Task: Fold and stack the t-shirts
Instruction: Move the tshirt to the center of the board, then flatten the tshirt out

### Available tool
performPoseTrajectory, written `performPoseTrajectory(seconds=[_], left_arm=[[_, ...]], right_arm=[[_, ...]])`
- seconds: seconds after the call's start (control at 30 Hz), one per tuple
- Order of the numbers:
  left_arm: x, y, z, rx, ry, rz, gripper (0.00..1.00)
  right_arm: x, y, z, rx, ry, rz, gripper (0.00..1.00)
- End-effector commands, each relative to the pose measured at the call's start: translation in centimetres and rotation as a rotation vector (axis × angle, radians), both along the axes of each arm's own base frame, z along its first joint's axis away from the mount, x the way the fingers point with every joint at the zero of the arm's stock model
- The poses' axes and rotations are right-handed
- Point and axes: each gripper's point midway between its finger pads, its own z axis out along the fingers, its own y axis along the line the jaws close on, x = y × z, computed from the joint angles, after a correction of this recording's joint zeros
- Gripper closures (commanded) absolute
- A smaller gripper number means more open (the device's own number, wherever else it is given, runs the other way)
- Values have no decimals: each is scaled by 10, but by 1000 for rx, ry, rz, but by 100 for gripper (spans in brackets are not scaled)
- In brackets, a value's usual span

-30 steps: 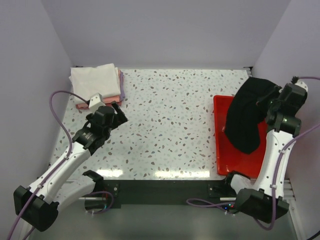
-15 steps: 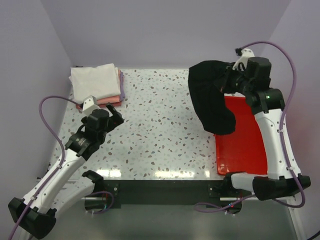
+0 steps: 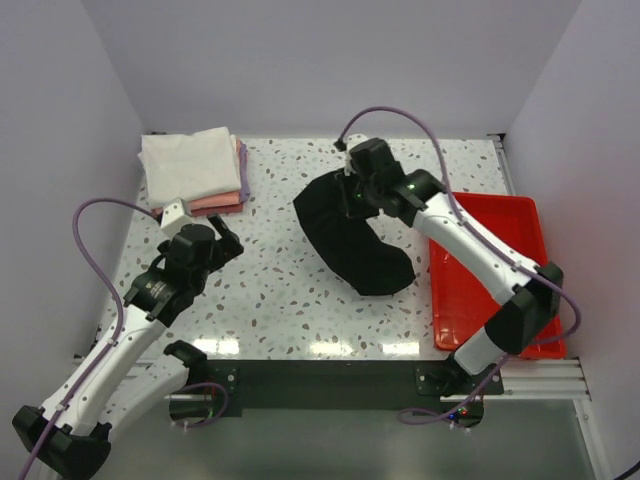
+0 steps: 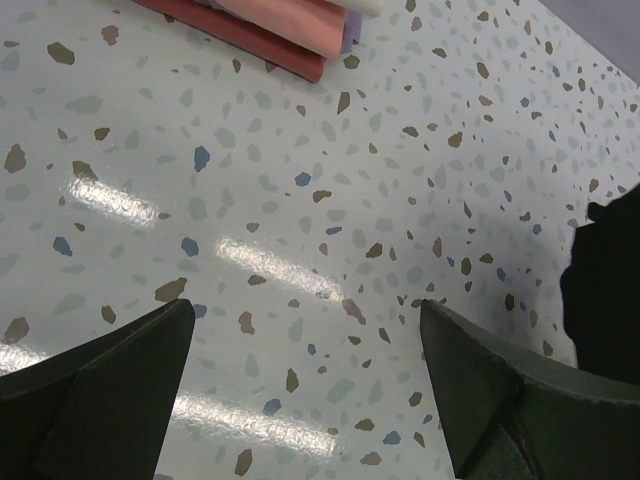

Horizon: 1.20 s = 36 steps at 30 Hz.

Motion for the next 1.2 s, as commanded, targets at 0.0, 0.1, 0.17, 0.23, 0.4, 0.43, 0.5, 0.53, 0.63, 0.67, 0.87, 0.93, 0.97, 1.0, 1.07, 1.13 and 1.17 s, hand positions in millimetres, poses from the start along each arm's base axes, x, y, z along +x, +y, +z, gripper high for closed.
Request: performPoseTrajectory(seconds=[0.0,0.1,0.17,0.23,0.4,0.43,0.5,0.53,0.63,0.67,0.87,0.93,0.97,1.0,1.07,1.13,1.17], left_arm=[[-5,0,2,-22,7,4,0],[-7,-1,-6,-15,28,-1,0],[-8,-2,-13,-17,45,-3,0],[-8,-4,-20,-13,65,-8,0],[1,-10,-36,-9,89,-16,0],[3,-13,-38,-10,91,-28,0],[9,-18,-49,-8,107,-37,0],[9,-20,-55,-7,121,-46,0],[14,-28,-73,3,166,-74,1],[15,-30,-78,3,178,-84,2],[25,-35,-113,38,236,-112,16],[30,-42,-122,21,243,-154,19],[31,-42,-126,17,250,-156,19],[34,-42,-132,14,257,-152,20],[31,-41,-143,9,281,-155,23],[32,-43,-153,-15,298,-177,27],[32,-44,-156,-22,304,-183,30]], right_arm=[[8,37,-20,-28,-30,13,97],[2,75,-59,-96,18,115,81],[-1,93,-83,-138,67,157,66],[-2,96,-96,-172,92,159,17],[-4,78,-85,-163,52,76,1],[0,70,-79,-166,11,35,1],[-7,46,-75,-172,-9,-44,1],[-8,34,-74,-185,-24,-82,1],[-29,1,-90,-194,9,-161,1],[-35,-5,-91,-184,17,-170,1],[-65,-32,-115,-143,50,-186,1],[-74,-39,-126,-156,80,-188,1],[-76,-41,-130,-159,91,-200,1],[-78,-43,-134,-165,101,-205,1],[-83,-49,-143,-183,125,-220,1],[-84,-52,-148,-191,137,-227,1],[-86,-54,-151,-193,145,-234,1]])
